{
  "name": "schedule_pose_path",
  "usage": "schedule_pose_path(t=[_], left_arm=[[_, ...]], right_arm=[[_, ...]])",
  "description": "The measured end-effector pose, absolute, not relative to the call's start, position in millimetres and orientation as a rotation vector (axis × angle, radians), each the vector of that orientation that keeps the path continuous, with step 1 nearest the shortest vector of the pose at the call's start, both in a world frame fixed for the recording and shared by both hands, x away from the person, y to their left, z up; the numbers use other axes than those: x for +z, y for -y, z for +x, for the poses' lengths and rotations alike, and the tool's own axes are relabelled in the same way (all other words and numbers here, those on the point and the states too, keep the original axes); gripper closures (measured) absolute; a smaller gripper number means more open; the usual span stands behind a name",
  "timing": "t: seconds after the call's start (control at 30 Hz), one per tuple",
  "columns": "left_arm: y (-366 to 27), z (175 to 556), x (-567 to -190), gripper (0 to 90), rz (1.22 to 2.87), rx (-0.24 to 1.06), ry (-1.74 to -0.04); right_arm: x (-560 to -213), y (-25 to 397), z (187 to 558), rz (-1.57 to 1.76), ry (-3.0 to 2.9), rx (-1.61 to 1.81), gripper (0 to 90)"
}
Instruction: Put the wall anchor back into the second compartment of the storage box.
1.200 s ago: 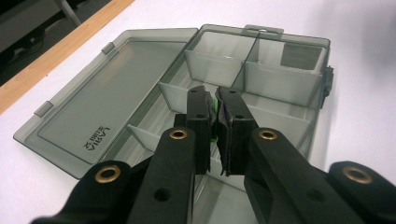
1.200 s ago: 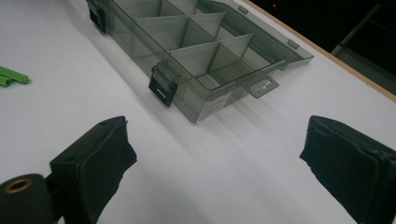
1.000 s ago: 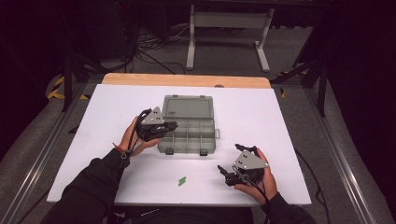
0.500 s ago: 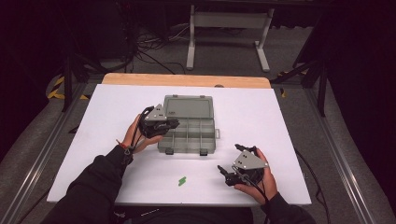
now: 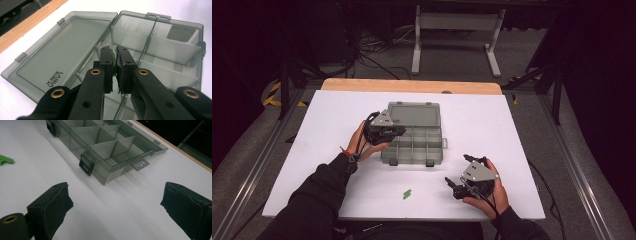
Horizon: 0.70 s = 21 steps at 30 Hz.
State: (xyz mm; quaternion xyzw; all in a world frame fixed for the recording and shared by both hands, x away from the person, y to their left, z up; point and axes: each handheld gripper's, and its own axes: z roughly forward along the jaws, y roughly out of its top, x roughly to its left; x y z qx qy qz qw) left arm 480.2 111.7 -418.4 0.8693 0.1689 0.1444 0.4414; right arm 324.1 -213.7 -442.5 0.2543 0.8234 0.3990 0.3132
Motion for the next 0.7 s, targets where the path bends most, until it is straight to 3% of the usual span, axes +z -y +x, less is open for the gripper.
schedule_pose_path(t=[0.7], left_arm=[[-96,489,-435,83.9,2.212,0.322,-0.436]], right_arm=[[-442,214,323,0.666,-2.174,1.051,7.9]])
